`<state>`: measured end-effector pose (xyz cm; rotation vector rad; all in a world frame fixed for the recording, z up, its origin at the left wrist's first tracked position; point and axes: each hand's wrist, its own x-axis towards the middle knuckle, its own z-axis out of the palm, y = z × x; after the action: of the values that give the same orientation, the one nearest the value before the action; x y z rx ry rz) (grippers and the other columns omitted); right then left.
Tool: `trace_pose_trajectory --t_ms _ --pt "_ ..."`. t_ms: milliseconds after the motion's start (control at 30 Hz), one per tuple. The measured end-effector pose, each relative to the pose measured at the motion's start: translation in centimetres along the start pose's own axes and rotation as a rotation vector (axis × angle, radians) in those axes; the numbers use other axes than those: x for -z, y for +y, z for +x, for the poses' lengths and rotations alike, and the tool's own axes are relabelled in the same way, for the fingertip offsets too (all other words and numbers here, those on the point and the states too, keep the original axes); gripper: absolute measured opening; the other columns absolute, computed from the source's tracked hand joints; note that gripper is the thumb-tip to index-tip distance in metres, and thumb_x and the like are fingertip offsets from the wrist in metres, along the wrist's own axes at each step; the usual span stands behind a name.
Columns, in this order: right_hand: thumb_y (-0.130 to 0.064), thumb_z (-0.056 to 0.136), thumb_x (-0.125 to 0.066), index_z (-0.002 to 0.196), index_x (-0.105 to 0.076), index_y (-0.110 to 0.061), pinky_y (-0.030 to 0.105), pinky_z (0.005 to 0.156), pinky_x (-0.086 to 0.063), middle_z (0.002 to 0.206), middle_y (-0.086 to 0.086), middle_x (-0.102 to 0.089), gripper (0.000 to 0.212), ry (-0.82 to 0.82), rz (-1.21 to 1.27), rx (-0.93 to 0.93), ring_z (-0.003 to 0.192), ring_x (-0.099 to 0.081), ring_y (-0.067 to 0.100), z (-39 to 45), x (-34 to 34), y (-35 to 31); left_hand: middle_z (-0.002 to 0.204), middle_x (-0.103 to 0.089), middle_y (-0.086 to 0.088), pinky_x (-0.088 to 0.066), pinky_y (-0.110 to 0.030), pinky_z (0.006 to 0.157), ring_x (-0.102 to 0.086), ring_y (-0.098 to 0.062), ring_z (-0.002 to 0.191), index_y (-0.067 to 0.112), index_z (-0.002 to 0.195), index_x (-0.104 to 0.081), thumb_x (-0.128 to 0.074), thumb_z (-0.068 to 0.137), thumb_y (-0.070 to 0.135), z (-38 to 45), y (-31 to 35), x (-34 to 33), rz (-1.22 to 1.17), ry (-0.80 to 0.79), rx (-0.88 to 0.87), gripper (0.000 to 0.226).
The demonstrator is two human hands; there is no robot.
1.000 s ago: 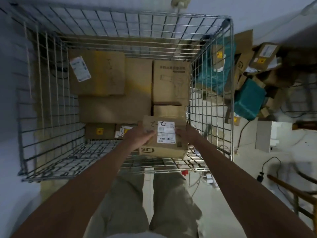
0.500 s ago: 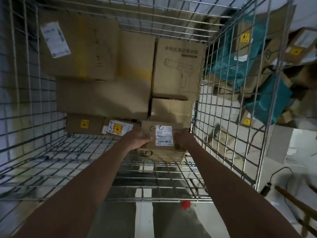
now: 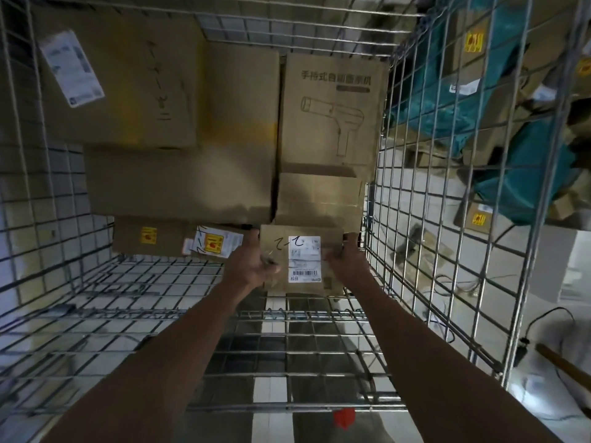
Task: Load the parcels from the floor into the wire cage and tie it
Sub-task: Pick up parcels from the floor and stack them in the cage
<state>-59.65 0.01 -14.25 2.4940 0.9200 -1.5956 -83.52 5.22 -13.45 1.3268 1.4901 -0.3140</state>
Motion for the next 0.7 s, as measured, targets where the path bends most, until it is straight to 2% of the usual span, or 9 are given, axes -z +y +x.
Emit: trace_pose_trajectory --t_ms 133,267,367,433,467,533,600,667,700 --pt "-0.032 0.091 -0.069 0.139 -0.035 -0.019 0.04 0.076 -0.055 0.109 0.009 -0.071 0.061 0.007 0.054 0.01 0.091 -0.069 0.034 0.5 -0.3 0.5 0.117 -0.074 0.002 -0.047 -0.025 0.072 -0.071 -0.024 0.101 0.022 0.145 -0.039 -0.088 0.076 0.037 0.5 -0.2 -0.4 0.008 0.037 0.042 0.085" --pt "-0.037 0.079 -0.079 0.133 -0.043 -0.022 0.046 0.081 -0.059 0.109 0.005 -0.07 0.066 -0.064 0.195 -0.022 0.094 -0.069 0.031 1.3 -0.2 1.5 0.113 -0.073 0.004 -0.056 -0.032 0.083 -0.071 -0.021 0.099 0.025 0.138 -0.046 -0.091 0.071 0.039 0.8 -0.9 0.2 -0.066 -0.053 0.113 0.082" --pt "-0.054 0.059 -0.093 0.138 -0.043 -0.02 0.048 0.087 -0.06 0.118 0.001 -0.068 0.1 -0.235 0.234 -0.103 0.104 -0.069 0.029 3.1 -1.0 5.0 0.112 -0.074 0.012 -0.056 -0.035 0.094 -0.069 -0.012 0.103 0.029 0.128 -0.057 -0.098 0.061 0.026 0.6 -1.8 1.5 -0.117 -0.339 0.158 0.078" --pt "-0.068 0.038 -0.094 0.143 -0.039 -0.018 0.047 0.09 -0.059 0.124 0.0 -0.068 0.129 -0.336 0.135 -0.093 0.107 -0.069 0.024 3.0 -0.8 5.5 0.111 -0.075 0.013 -0.056 -0.035 0.097 -0.068 -0.009 0.108 0.035 0.12 -0.06 -0.099 0.059 0.019 0.4 -1.8 1.6 -0.11 -0.416 0.145 0.073" --pt "-0.063 0.04 -0.096 0.144 -0.038 -0.017 0.048 0.091 -0.059 0.124 0.001 -0.069 0.127 -0.37 0.115 -0.071 0.107 -0.07 0.024 2.2 -0.2 4.5 0.11 -0.073 0.015 -0.055 -0.028 0.094 -0.067 -0.006 0.106 0.036 0.119 -0.06 -0.098 0.062 0.015 0.5 -1.8 1.4 -0.108 -0.416 0.134 0.072" --pt "-0.036 0.06 -0.097 0.141 -0.041 -0.012 0.047 0.092 -0.058 0.122 0.004 -0.07 0.101 -0.383 0.068 -0.051 0.105 -0.071 0.026 1.5 0.2 3.6 0.107 -0.068 0.02 -0.05 -0.015 0.085 -0.062 0.005 0.1 0.031 0.125 -0.057 -0.094 0.068 0.007 0.6 -1.5 1.1 -0.142 -0.418 0.121 0.073" --pt "-0.029 0.07 -0.091 0.134 -0.049 -0.014 0.047 0.088 -0.06 0.117 0.004 -0.072 0.078 -0.375 0.028 -0.011 0.097 -0.073 0.025 0.3 1.2 2.1 0.106 -0.064 0.024 -0.048 -0.009 0.081 -0.057 0.01 0.096 0.03 0.126 -0.053 -0.092 0.071 0.006 0.6 -1.4 0.9 -0.138 -0.424 0.118 0.071" --pt "-0.023 0.076 -0.087 0.122 -0.055 -0.024 0.041 0.08 -0.062 0.106 -0.001 -0.075 0.056 -0.354 0.043 0.035 0.084 -0.075 0.016 -0.4 1.4 1.9 0.113 -0.061 0.018 -0.042 -0.004 0.074 -0.058 0.001 0.102 0.028 0.133 -0.048 -0.092 0.072 0.007 0.7 -1.5 0.8 -0.131 -0.407 0.102 0.078" --pt "-0.017 0.079 -0.084 0.119 -0.054 -0.026 0.031 0.073 -0.061 0.101 -0.005 -0.074 0.051 -0.333 0.059 0.054 0.078 -0.073 0.009 -0.7 1.4 2.0 0.117 -0.06 0.014 -0.04 -0.004 0.072 -0.057 -0.005 0.109 0.023 0.139 -0.046 -0.091 0.073 0.006 0.5 -1.4 0.8 -0.119 -0.385 0.09 0.082"
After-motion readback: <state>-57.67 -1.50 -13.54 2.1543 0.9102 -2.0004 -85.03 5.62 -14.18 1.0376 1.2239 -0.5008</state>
